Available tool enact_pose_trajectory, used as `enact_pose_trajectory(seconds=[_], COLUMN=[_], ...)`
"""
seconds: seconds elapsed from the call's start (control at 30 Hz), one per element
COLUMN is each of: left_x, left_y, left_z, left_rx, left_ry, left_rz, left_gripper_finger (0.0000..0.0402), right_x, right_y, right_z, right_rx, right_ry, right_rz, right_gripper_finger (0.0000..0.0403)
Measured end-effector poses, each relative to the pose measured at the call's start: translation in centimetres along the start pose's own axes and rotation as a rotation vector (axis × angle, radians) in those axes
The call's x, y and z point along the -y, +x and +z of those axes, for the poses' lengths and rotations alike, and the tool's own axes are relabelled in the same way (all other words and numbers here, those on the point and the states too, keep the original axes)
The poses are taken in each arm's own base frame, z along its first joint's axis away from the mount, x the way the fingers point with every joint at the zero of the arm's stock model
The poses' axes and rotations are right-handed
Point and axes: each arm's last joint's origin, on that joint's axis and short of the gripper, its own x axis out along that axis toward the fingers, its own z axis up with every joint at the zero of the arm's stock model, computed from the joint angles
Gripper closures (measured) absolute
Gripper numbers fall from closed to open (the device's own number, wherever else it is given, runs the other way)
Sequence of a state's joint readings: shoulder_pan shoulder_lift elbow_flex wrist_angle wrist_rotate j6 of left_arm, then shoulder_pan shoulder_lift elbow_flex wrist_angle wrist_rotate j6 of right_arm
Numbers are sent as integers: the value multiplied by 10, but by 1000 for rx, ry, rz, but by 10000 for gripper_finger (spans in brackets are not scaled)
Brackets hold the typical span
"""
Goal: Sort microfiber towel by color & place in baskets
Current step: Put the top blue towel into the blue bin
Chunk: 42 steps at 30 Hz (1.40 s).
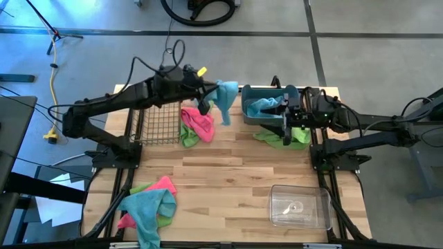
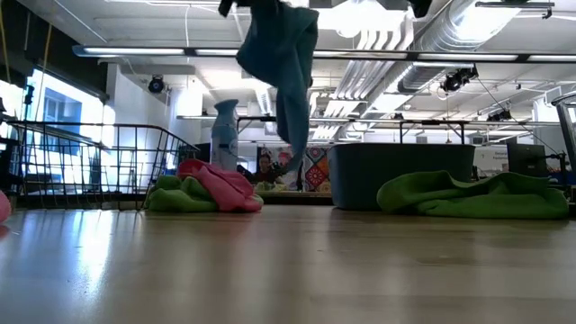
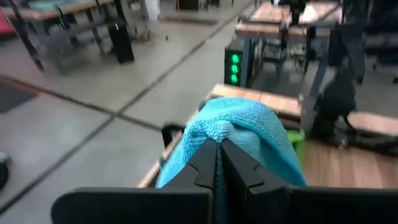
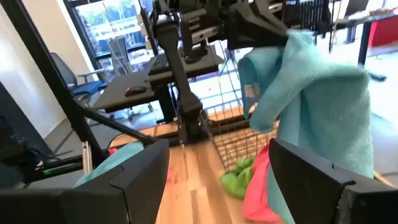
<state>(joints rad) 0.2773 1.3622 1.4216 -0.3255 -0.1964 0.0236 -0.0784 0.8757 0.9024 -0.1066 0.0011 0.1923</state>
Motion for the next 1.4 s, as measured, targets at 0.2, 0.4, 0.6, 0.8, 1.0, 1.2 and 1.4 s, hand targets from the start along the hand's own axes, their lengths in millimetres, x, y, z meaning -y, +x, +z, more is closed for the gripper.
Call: enact_pose_trajectory(seconds=[0.2, 0.4, 0.6, 0.8, 1.0, 1.2, 1.4], left_x=[1, 8, 16, 22, 25, 28, 28], left_y=[11, 13, 1, -2, -3, -3, -3], left_z=[9, 15, 23, 26, 26, 26, 26], left_rx=[7, 73, 127, 163, 159, 158, 165], left_ry=[12, 50, 52, 87, 91, 91, 90], left_rz=[3, -50, -164, -209, -217, -226, -226], left_gripper_finger=[401, 401, 401, 401, 401, 401, 401], right_x=[0, 0, 0, 0, 2, -2, 0], right_y=[0, 1, 6, 27, 41, 52, 72], right_z=[2, 2, 6, 5, 13, 29, 22], right_rx=[20, 22, 76, 129, 148, 124, 38], right_ry=[-18, -18, -17, -99, -217, -276, -320], right_rz=[-1, -17, -10, -6, -145, -128, -143], right_gripper_finger=[130, 130, 130, 130, 130, 130, 130])
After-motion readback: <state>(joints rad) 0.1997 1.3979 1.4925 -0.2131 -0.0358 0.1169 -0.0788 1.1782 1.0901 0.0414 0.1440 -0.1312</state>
